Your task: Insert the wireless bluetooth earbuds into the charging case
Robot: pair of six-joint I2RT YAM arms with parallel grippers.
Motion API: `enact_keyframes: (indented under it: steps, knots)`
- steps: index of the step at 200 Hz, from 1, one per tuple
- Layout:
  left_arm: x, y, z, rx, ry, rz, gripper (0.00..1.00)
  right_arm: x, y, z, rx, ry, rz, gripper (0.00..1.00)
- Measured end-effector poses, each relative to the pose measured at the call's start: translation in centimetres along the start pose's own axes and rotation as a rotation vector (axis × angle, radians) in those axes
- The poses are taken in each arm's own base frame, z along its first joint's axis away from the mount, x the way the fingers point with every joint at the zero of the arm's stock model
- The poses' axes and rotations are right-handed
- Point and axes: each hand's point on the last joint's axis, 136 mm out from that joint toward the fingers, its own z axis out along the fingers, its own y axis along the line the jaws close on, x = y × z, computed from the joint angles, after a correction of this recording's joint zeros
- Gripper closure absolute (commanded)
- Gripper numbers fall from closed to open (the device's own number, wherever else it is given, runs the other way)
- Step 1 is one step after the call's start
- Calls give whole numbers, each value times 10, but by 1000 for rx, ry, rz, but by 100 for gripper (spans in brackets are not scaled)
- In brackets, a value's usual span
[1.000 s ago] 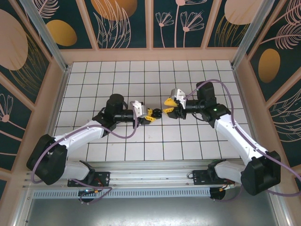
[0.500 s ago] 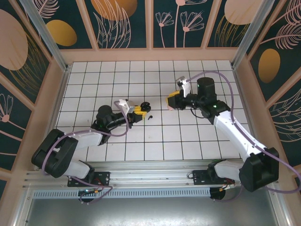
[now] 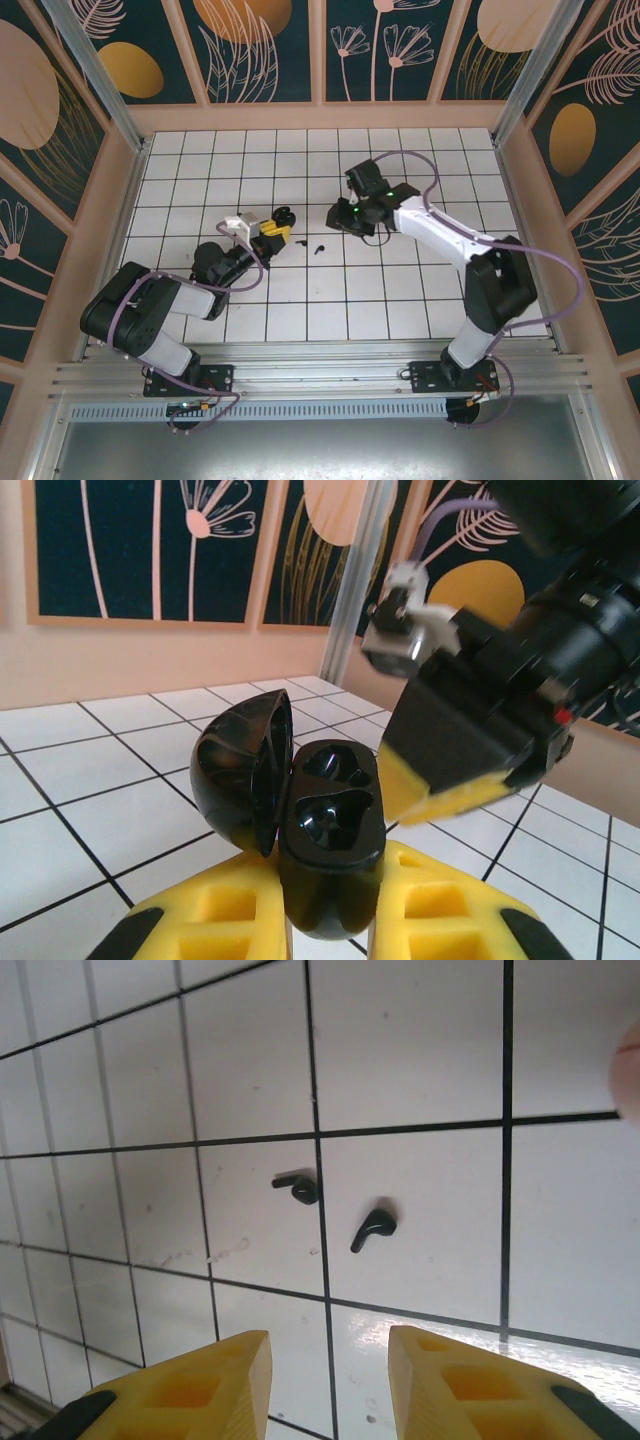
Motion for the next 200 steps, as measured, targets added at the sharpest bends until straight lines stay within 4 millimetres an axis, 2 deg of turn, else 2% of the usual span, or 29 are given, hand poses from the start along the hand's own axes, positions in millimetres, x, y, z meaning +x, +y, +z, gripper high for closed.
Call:
enact_keyframes:
  steps: [50, 85, 125, 200]
  knots:
    - [5, 8, -7, -48, 4, -7, 88, 12, -17, 54, 128, 105, 107, 64]
    - [5, 7, -9, -49, 6, -1, 88, 16, -15, 82, 158, 147, 117, 64]
    - [4, 7, -9, -47, 2, 5, 88, 14, -10, 98, 169, 162, 115, 64]
    - [3, 6, -9, -47, 2, 14, 88, 23, -23, 109, 216, 203, 127, 65]
